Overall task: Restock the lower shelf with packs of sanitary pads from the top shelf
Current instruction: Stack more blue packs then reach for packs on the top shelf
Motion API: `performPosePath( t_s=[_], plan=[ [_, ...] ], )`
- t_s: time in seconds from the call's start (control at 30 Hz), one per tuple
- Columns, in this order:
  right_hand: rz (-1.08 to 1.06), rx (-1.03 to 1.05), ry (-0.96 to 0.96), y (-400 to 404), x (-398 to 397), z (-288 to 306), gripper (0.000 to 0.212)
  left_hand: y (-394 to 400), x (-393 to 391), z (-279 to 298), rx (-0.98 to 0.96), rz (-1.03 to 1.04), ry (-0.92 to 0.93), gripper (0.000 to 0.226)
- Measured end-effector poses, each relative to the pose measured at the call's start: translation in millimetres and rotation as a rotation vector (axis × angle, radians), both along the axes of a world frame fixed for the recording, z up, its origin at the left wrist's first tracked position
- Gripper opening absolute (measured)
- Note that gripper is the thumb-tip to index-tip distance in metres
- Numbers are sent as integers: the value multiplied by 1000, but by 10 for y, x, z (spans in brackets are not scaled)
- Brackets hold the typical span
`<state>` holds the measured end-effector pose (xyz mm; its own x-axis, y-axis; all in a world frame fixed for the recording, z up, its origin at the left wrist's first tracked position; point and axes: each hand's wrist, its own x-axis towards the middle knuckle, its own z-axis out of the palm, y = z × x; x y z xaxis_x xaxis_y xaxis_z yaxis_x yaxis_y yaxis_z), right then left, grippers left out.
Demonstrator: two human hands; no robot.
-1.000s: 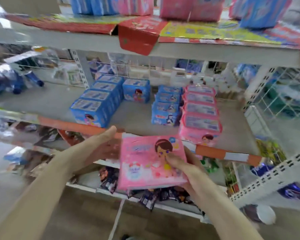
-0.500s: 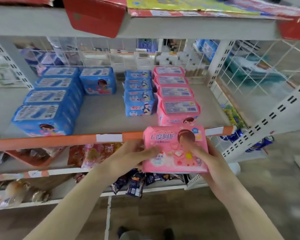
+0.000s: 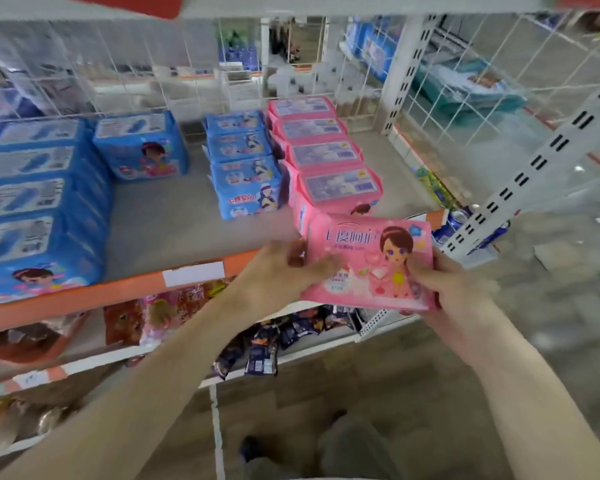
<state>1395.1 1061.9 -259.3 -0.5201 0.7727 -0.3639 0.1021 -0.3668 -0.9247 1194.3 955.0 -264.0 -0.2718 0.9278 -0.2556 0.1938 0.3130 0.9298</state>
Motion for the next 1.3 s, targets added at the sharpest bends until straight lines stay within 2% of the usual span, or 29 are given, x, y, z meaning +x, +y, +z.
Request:
performPosePath(
  t_s=[0.07,0.17,0.23,0.33,0.37,0.43,0.5,0.53,0.57,0.63,0.7,0.8,0.87,0.93,1.0,1.1,1.2,1.3],
  plan=[
    [-13,16,13,97,0,59,30,100,-11,33,24,9,6,40],
    [14,64,22,338,11,61,35,281,-7,60,51,17,14,55],
    [55,115,31,519,-3,87,41,427,24,88,86,22,26,56],
    [144,133,15,856,7,192,81,714,86,219,84,78,104,48],
    [163,137,12,978,15,256,82,829,104,278,71,101,154,41],
    [177,159,7,1238,29,332,61,1076,136,388,92,137,233,26],
    [111,231,52,1513,12,376,32,1364,116,497,126,139,279,28],
    [57,265,73,1654,-38,390,25,1519,83,544,130,140,291,32],
    [12,296,92,1774,-99,419,30,1684,37,581,130,148,304,38],
    [-75,371,110,2041,-282,440,55,2026,-73,613,135,168,334,51],
    [-107,465,113,2299,-456,388,70,2347,-178,575,120,200,380,49],
    [-100,615,94,2593,-610,178,62,2719,-280,463,29,272,416,34],
    [-109,660,76,2720,-672,31,52,2862,-294,399,-12,330,325,29],
    [-106,673,-1,2831,-711,-87,60,2959,-313,329,-14,360,198,22],
    [-90,647,-80,2908,-741,-199,69,3044,-317,256,-10,351,152,17],
    [-96,636,-101,2971,-815,-366,64,3200,-336,150,-41,353,187,27],
    [-101,642,-103,3072,-956,-513,51,3385,-343,149,-122,411,263,25],
    [-141,642,-149,3205,-1157,-621,51,3574,-386,137,-152,430,251,24]
  ],
)
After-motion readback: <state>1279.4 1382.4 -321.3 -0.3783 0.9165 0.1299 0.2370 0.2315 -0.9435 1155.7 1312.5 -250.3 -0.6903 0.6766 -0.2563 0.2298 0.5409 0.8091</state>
